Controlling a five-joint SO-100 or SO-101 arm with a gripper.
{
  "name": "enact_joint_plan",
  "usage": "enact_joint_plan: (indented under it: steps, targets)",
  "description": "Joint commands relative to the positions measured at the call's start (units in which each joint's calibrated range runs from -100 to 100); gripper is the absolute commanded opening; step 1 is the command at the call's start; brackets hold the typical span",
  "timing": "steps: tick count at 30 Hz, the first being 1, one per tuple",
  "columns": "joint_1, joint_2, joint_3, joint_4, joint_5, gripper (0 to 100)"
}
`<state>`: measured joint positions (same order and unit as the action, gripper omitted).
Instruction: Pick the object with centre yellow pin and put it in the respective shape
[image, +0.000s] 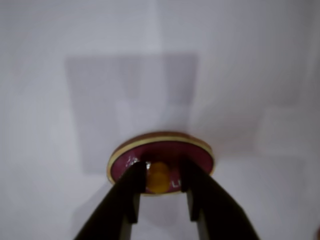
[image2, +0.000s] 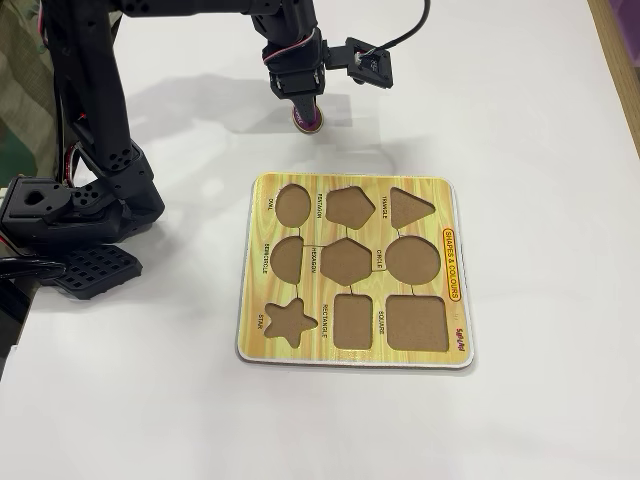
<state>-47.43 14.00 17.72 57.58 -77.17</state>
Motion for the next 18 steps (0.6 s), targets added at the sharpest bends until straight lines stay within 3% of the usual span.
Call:
enact_joint_plan:
  steps: [1,18]
  targets:
    - [0.26,-2.04,0.45,0.84,0.18,9]
    - [0.26,-2.04,2.07,0.93,0.18,6]
